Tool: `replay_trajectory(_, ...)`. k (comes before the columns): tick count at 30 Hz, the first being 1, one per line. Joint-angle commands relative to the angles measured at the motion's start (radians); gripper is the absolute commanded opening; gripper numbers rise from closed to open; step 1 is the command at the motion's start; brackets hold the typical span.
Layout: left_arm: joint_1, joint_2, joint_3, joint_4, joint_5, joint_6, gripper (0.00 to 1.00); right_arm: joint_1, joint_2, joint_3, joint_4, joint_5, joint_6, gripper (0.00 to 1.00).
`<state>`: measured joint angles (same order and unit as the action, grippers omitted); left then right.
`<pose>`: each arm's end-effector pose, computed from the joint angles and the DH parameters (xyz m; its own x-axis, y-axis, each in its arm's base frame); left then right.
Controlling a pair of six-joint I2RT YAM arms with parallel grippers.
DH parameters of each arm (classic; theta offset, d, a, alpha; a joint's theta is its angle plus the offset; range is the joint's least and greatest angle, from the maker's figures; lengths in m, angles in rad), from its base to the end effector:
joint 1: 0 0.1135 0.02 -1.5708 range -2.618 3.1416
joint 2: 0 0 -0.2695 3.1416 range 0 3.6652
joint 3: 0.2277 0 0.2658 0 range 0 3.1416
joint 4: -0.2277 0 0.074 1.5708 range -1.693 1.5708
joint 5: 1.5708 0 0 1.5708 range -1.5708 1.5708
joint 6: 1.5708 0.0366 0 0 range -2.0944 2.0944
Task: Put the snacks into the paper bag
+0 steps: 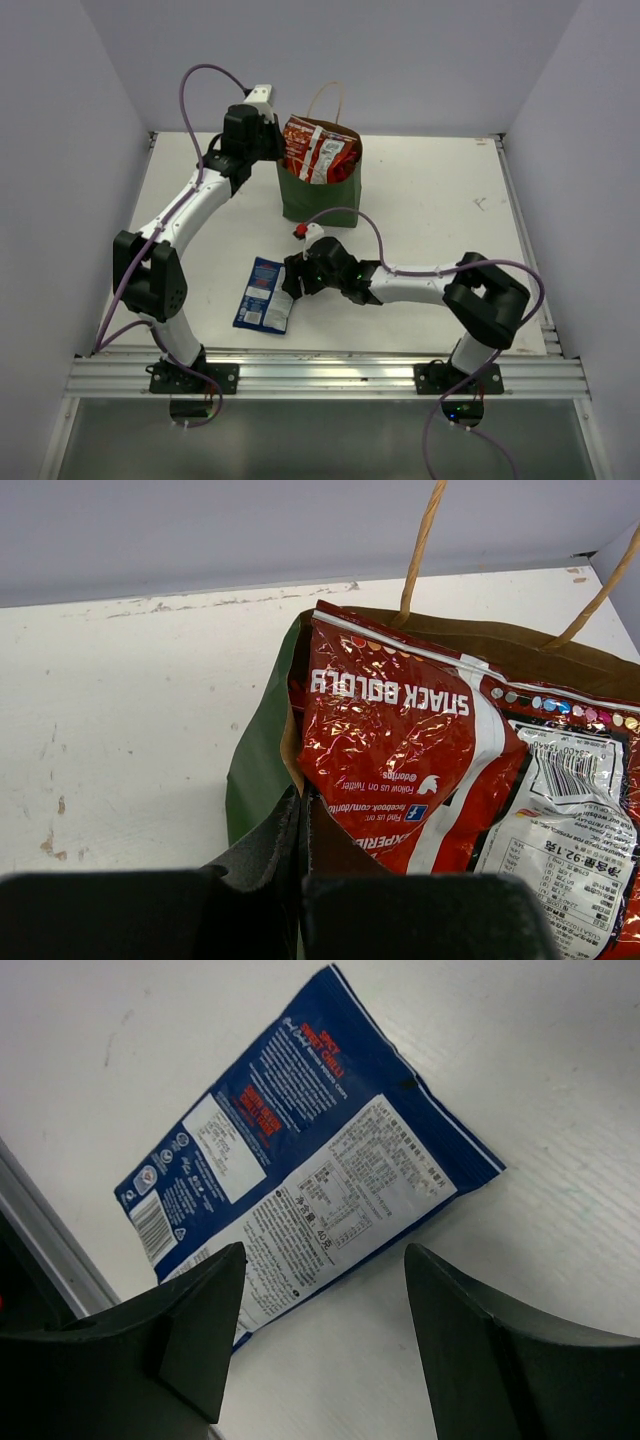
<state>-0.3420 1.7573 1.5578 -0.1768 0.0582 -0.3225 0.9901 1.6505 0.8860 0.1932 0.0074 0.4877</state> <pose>0.4124 -0.1491 0.3452 -0.4506 -0.1754 -0.8753 0.2562 0.9139 -0.3150 0.1993 0.3033 0.1864 -0.6522 -0.1399 -0.7450 -0.5966 0.7011 0.3906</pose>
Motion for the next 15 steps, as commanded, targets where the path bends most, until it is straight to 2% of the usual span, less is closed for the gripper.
replay_trajectory(1, 0.0, -0.012, -0.034, -0.064, 0.006, -0.006, 0.0, 0.021, 0.074, 0.034, 0.095, -0.004, 0.046, 0.68)
replay_trajectory(15, 0.0, -0.019, -0.038, -0.055, 0.012, -0.001, 0.0, 0.088, 0.204, 0.143, 0.006, 0.062, 0.015, 0.65)
